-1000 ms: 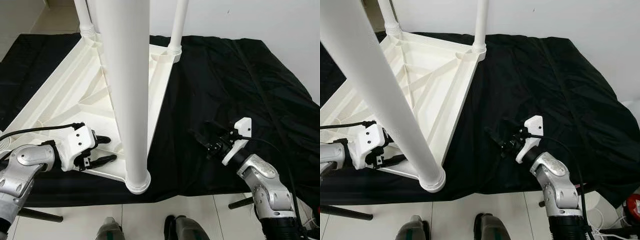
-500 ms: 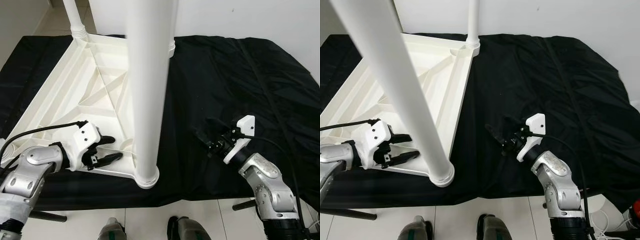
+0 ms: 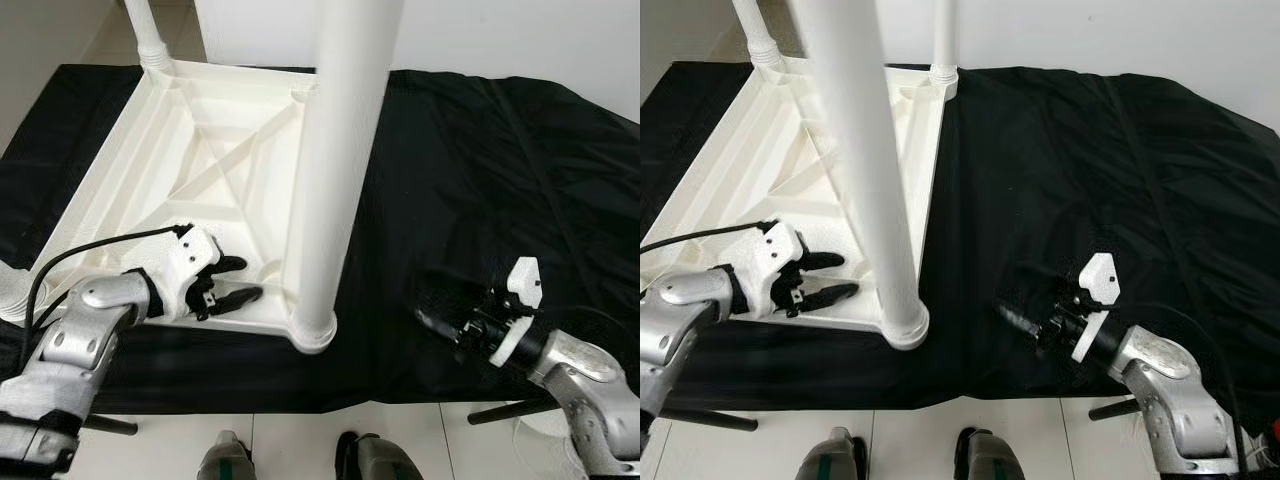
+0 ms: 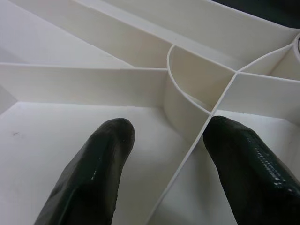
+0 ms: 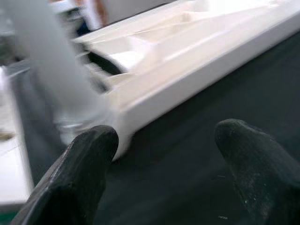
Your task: Building children table
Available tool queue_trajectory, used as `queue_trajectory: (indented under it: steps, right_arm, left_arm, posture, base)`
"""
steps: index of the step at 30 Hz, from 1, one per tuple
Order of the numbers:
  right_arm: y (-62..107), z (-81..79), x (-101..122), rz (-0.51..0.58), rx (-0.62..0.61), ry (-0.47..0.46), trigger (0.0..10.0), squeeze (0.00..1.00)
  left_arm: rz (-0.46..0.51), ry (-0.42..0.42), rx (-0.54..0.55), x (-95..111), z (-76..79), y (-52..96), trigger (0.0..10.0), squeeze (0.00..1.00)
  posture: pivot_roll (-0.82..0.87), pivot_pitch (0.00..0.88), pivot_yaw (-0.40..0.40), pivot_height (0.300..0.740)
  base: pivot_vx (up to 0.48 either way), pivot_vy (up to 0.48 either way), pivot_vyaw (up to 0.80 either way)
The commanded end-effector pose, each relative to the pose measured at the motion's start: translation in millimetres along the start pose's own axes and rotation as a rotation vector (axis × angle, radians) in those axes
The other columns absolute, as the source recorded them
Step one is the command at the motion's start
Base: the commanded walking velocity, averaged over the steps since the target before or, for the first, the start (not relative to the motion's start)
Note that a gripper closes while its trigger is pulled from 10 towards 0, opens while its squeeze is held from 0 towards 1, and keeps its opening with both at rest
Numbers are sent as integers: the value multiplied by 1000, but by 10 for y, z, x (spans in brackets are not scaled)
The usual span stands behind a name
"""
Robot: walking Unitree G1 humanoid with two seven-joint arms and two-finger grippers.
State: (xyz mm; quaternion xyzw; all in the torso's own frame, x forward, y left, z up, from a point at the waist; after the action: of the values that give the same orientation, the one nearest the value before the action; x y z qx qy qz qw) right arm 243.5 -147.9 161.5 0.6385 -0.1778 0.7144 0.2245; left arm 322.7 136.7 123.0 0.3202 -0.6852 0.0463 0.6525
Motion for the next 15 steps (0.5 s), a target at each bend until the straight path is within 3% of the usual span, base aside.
queue_trajectory:
  steps: [1,6,9,12,15]
  right_arm:
    - [-8,-90,6,-2,57,-8,10000,0]
    - [-34,-205,1,-16,148,-2,10000,0]
    - [-169,-261,47,8,211,31,10000,0]
    - [-205,-262,61,17,216,38,10000,0]
    - [-349,-252,74,42,206,70,10000,0]
  left_arm:
    - [-35,57,196,-151,-174,-22,10000,0]
    - [-12,46,181,-59,-159,-132,10000,0]
    - [36,36,146,107,-87,-324,10000,0]
    - [45,32,140,136,-71,-356,10000,0]
    - [62,32,114,192,-1,-418,10000,0]
  posture:
    - [67,159,-27,740]
    - [68,158,-29,740]
    - [72,157,-30,740]
    - [72,157,-30,740]
    - [75,153,-32,740]
  base:
    - [0,0,0]
    - [0,0,0]
    - [0,0,0]
    - [0,0,0]
    - [0,0,0]
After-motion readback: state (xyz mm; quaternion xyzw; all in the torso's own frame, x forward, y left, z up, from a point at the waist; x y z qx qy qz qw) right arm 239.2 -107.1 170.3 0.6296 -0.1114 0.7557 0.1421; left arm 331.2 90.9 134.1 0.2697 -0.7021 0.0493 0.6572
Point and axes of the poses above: a point about 5 cm out from each wrist's last joint towards the gripper, its own y axis pointing back from the gripper into the wrist, its own x axis along the axis of the wrist's last joint, z = x × y, the point moved 5 cm from there along -y, pointing out of the wrist towards the gripper, and after that the axes turned 4 degrees about y, right-handed, at the moved point
